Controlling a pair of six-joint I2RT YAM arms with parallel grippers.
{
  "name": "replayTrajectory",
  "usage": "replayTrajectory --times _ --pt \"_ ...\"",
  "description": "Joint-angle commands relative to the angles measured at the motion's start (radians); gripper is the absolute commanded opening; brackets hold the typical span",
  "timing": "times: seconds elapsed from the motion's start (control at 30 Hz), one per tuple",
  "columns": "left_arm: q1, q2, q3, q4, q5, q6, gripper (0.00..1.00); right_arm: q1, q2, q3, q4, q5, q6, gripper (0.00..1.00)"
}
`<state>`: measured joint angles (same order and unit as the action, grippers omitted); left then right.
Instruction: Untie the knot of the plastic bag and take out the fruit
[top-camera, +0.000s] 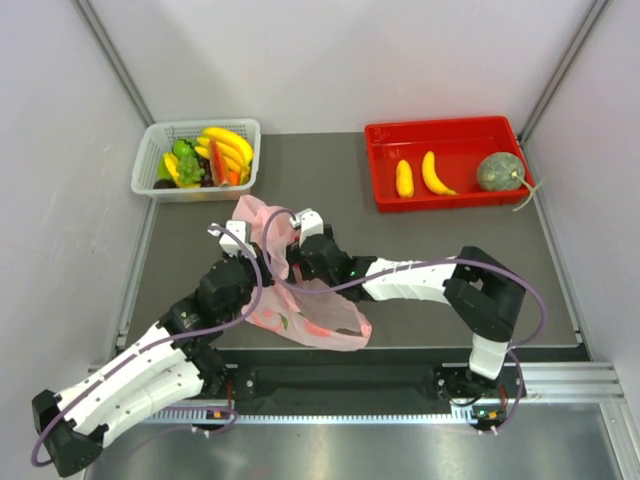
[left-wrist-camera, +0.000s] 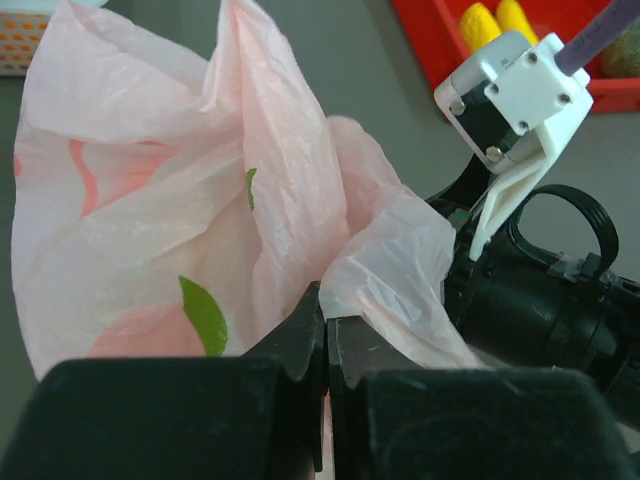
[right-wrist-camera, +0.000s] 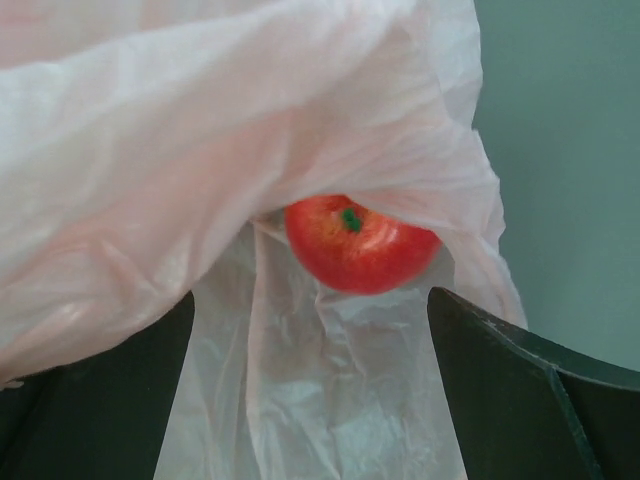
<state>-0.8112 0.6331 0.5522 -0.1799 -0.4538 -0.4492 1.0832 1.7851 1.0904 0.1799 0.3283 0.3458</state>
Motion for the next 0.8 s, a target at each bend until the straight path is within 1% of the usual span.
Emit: replayTrajectory --times 0.0,0.2,0.33,0.37,0.43,0.53,0.63,0.7,0.77 --pt "-0.029 0.0 -0.017 0.146 0.165 -0.046 0.0 0.011 0.069 0.084 0.11 0.087 0.036 1.0" --pt "-0.029 -0.01 -0.066 0.168 0.164 -0.045 0.0 0.003 0.171 0.166 0.145 0.162 0.041 1.0" --pt "-0.029 -0.029 -0.104 0.171 0.164 -0.043 0.0 -0.023 0.23 0.189 0.193 0.158 0.077 1.0" --pt "-0.028 -0.035 -0.119 0.203 0.162 -0.043 0.0 -0.031 0.241 0.193 0.204 0.15 0.091 1.0" --pt "-0.029 -0.044 -0.133 0.209 0.158 -0.046 0.0 -0.049 0.27 0.204 0.216 0.15 0.129 1.0" --pt "-0.029 -0.056 -0.158 0.211 0.147 -0.051 0.0 -0.074 0.31 0.213 0.256 0.124 0.185 1.0" --pt "-0.029 -0.068 -0.178 0.195 0.132 -0.055 0.0 -0.092 0.329 0.189 0.346 0.078 0.222 1.0" --pt "-0.029 -0.076 -0.179 0.185 0.118 -0.055 0.0 -0.1 0.327 0.157 0.383 0.026 0.236 1.0" --pt "-0.029 -0.095 -0.181 0.154 0.086 -0.055 0.0 -0.109 0.307 0.096 0.478 -0.032 0.243 1.0"
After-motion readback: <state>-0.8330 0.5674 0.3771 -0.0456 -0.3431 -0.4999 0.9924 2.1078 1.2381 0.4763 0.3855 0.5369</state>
